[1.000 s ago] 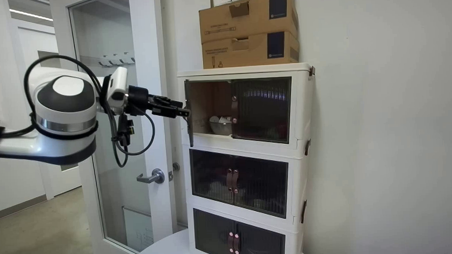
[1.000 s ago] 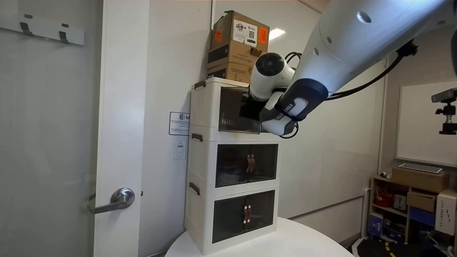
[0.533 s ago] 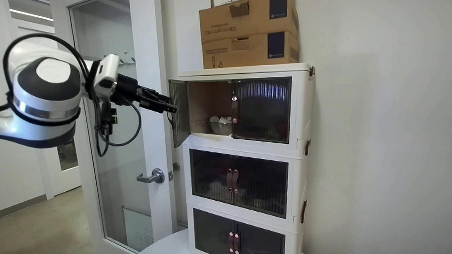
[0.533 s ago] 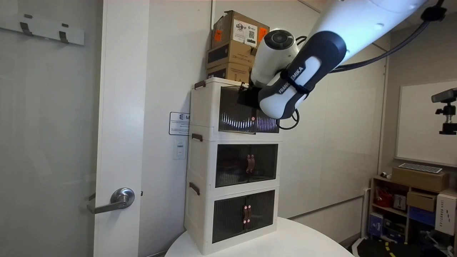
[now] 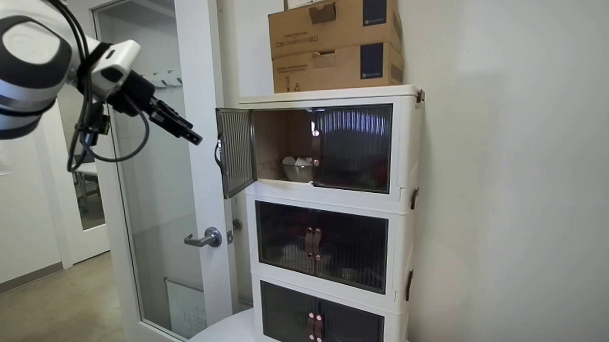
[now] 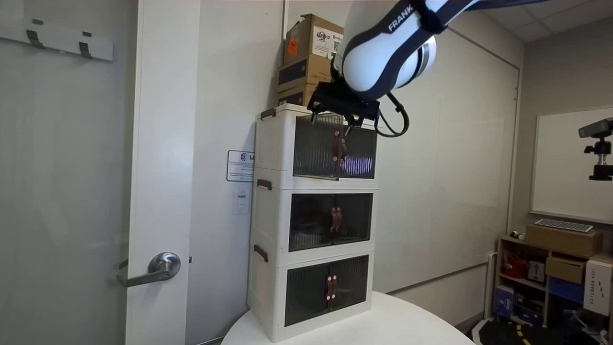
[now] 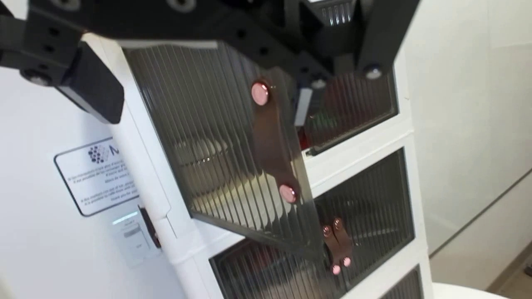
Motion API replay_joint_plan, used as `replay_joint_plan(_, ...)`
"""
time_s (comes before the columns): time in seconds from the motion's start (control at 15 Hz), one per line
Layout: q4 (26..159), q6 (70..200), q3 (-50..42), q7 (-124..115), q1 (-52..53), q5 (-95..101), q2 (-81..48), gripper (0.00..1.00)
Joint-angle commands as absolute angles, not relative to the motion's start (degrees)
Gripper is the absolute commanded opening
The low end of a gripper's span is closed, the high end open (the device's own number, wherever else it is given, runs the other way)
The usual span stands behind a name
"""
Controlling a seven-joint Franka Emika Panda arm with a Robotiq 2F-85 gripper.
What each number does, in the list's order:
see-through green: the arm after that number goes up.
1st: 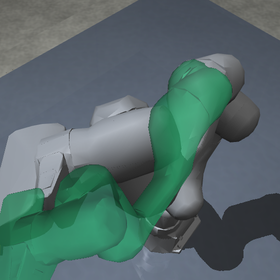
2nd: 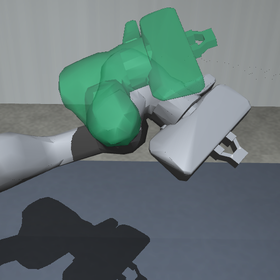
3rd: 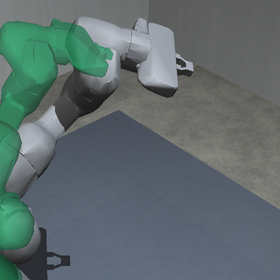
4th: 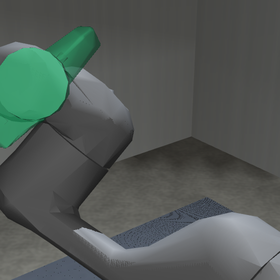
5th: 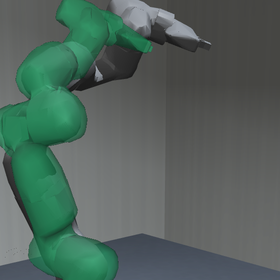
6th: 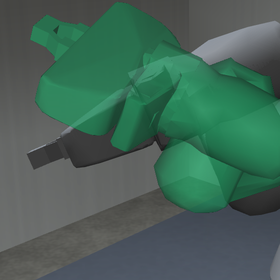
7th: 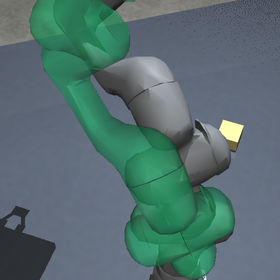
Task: Open the top drawer
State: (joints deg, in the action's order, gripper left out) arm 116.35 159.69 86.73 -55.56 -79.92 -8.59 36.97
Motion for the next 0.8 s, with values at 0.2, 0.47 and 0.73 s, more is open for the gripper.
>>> replay_joint_plan(0.2,110.86,133.67,81.89,-45.71,-72.32,-5.51,28.28,1.00)
replay_joint_plan(0.47,112.31,127.51,77.38,-38.82,-64.90,-4.55,22.55,1.00)
replay_joint_plan(0.73,112.69,129.14,77.31,-42.09,-64.68,-2.25,23.21,1.00)
